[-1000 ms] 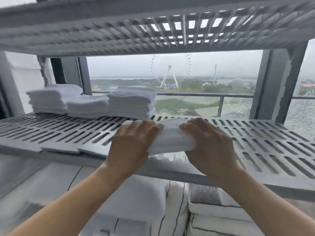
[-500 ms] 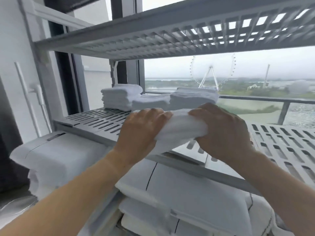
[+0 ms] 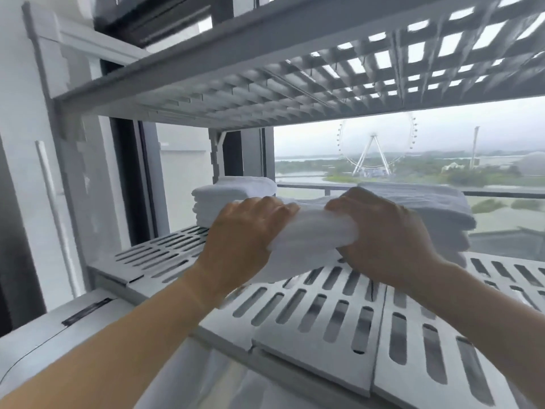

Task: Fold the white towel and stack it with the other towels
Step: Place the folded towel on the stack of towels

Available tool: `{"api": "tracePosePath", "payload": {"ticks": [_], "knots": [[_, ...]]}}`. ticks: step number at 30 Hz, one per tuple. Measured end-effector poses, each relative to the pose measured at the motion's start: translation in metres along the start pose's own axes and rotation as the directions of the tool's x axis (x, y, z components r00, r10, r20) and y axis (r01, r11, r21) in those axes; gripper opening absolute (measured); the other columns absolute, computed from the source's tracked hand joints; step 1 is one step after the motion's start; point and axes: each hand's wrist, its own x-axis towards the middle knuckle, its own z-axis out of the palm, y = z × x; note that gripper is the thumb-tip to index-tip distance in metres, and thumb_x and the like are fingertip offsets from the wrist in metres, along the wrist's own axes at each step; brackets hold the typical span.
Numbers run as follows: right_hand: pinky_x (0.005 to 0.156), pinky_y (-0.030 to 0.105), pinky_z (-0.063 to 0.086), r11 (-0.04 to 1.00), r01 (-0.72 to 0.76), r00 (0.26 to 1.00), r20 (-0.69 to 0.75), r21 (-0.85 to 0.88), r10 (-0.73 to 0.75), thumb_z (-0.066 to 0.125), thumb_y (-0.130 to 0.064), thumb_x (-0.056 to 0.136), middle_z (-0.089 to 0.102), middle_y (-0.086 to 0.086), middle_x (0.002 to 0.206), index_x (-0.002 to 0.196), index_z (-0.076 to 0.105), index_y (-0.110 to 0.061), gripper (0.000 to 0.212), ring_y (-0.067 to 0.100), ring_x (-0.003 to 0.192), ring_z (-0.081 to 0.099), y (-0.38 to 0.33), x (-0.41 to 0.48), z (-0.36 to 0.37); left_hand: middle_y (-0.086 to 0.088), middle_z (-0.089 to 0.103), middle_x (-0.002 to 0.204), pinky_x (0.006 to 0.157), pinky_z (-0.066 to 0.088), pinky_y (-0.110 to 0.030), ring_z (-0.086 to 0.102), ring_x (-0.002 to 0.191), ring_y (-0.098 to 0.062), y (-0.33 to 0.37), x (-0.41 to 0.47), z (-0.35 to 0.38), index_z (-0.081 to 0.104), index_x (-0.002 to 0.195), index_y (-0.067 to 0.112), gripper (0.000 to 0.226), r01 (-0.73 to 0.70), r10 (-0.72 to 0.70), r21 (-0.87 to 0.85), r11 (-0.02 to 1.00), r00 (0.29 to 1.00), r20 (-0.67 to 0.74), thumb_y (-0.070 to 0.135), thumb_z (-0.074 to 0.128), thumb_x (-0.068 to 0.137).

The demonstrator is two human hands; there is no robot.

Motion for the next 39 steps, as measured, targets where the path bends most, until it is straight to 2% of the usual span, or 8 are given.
{"api": "tracePosePath", "payload": {"ticks": [10,17,22,27,30,33,37,39], "knots": [[0.061,0.028,0.036,0.983,-0.181,0.983,0.042,0.0,0.181,0.068,-0.019,0.061,0.062,-0.012,0.097,0.099,0.061,-0.034,0.041,0.023,0.074,0.059,0.025,0.072,0.066,-0.005,0.067,0.106,0.078,0.051,-0.045,0.063,0.091,-0.029,-0.08,0.051,0.08,0.058,0.118,0.017,0.061,-0.078,0.076,-0.079,0.994,0.997,-0.029,-0.001,0.069,0.061],[0.066,0.028,0.037,0.954,-0.294,0.956,-0.018,-0.06,0.293,0.062,-0.02,0.066,0.061,-0.009,0.1,0.098,0.061,-0.034,0.036,0.026,0.084,0.061,0.039,0.146,0.116,-0.009,0.066,0.103,0.072,0.052,-0.045,0.064,0.087,-0.032,-0.145,0.103,0.138,0.056,0.116,0.016,0.056,-0.124,0.116,-0.087,0.988,0.989,-0.093,0.0,0.069,0.064],[0.068,0.027,0.039,0.952,-0.252,0.968,-0.032,-0.176,0.25,0.061,-0.016,0.067,0.058,-0.007,0.102,0.101,0.059,-0.03,0.037,0.023,0.087,0.06,0.069,0.195,0.156,-0.007,0.065,0.104,0.067,0.05,-0.04,0.063,0.085,-0.029,-0.18,0.139,0.193,0.055,0.117,0.015,0.061,-0.142,0.135,-0.026,0.99,0.976,-0.17,-0.004,0.071,0.061],[0.066,0.038,0.051,0.948,-0.102,0.989,-0.132,-0.302,0.065,0.065,-0.003,0.059,0.061,0.006,0.096,0.099,0.061,-0.014,0.041,0.03,0.086,0.061,0.097,0.193,0.193,-0.009,0.066,0.103,0.074,0.051,-0.042,0.062,0.087,-0.029,-0.178,0.149,0.254,0.054,0.115,0.014,0.062,-0.135,0.099,-0.098,0.986,0.947,-0.305,-0.013,0.065,0.061],[0.076,0.04,0.049,0.931,-0.117,0.984,0.086,-0.345,0.155,0.065,-0.009,0.063,0.058,0.005,0.106,0.105,0.058,-0.016,0.043,0.029,0.096,0.058,0.111,0.152,0.219,-0.004,0.067,0.096,0.067,0.052,-0.036,0.063,0.077,-0.027,-0.157,0.108,0.287,0.065,0.108,0.016,0.059,-0.171,0.143,-0.151,0.974,0.973,-0.183,-0.006,0.071,0.054],[0.092,0.037,0.038,0.911,-0.074,0.883,0.398,-0.406,0.249,0.066,-0.024,0.071,0.047,0.001,0.124,0.119,0.047,-0.022,0.052,0.024,0.112,0.047,0.119,0.117,0.231,-0.001,0.067,0.09,0.056,0.053,-0.031,0.064,0.069,-0.023,-0.144,0.067,0.303,0.066,0.106,0.017,0.067,-0.2,0.205,-0.242,0.95,0.979,-0.002,0.002,0.075,0.041],[0.105,0.045,0.029,0.88,-0.115,0.856,0.403,-0.462,0.323,0.063,-0.022,0.076,0.037,-0.003,0.142,0.135,0.034,-0.028,0.066,0.021,0.131,0.033,0.115,0.113,0.231,-0.002,0.058,0.115,0.079,0.048,-0.04,0.06,0.094,-0.028,-0.139,0.068,0.297,0.05,0.123,0.02,0.064,-0.053,0.099,-0.245,0.968,0.978,0.182,-0.002,0.061,0.064],[0.1,0.046,0.036,0.877,-0.167,0.824,0.425,-0.451,0.375,0.06,-0.017,0.078,0.04,-0.006,0.14,0.134,0.036,-0.031,0.062,0.019,0.131,0.035,0.113,0.119,0.23,-0.001,0.052,0.121,0.079,0.045,-0.039,0.056,0.1,-0.028,-0.141,0.08,0.298,0.039,0.126,0.023,0.058,0.007,0.065,-0.254,0.967,0.96,0.274,-0.003,0.047,0.075]]}}
